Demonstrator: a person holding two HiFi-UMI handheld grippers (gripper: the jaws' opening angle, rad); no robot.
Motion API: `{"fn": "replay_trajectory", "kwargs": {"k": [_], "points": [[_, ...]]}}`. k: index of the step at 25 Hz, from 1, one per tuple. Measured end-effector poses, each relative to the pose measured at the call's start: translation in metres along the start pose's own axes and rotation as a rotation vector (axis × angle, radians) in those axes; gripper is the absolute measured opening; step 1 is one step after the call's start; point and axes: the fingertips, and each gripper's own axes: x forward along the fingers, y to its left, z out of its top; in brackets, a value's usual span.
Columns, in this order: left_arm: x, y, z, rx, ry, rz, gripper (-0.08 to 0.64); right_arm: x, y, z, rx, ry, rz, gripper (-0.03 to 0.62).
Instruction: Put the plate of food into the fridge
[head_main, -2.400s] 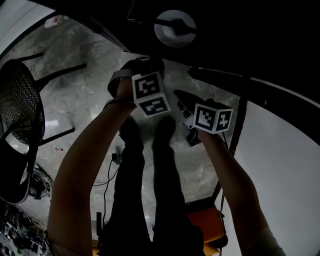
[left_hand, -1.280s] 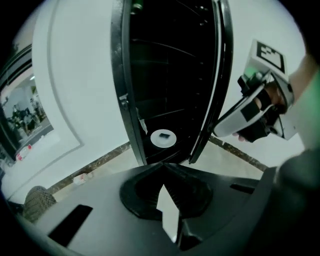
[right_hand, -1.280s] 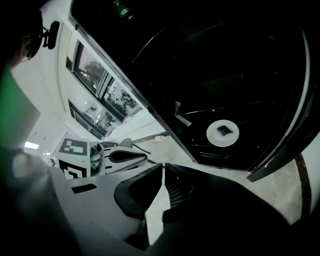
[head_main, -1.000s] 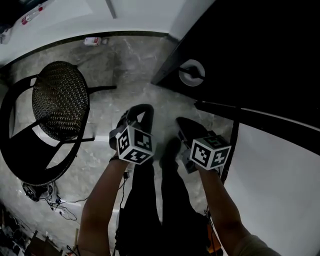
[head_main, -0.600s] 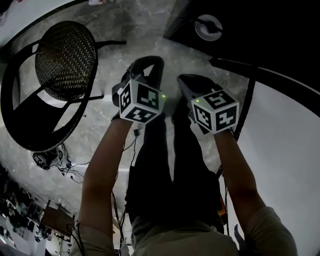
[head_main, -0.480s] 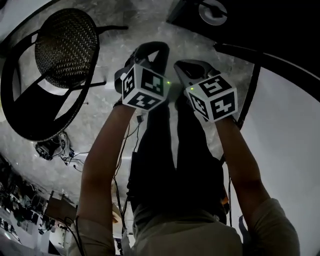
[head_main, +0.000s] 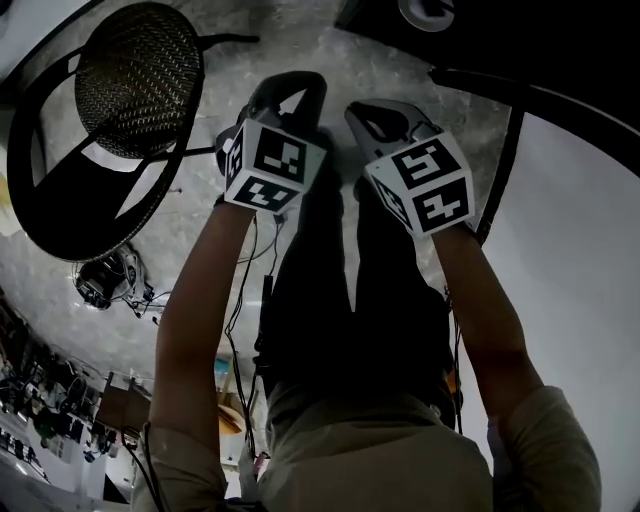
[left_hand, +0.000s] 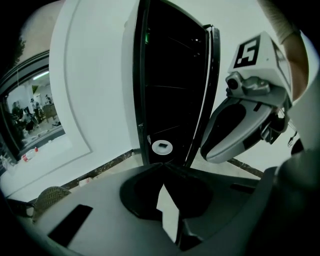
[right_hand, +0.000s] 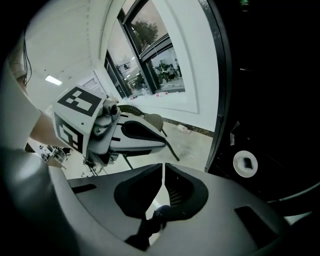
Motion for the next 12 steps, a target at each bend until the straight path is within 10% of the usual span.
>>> {"fn": "replay_trajectory", "kwargs": {"k": [12], "points": [[-0.087,0.005,0.060,0.012,-0.084,0.023,0.009,-0.076,0.018,0.045,-0.088,-0.041,-0.088,0.026]]}}
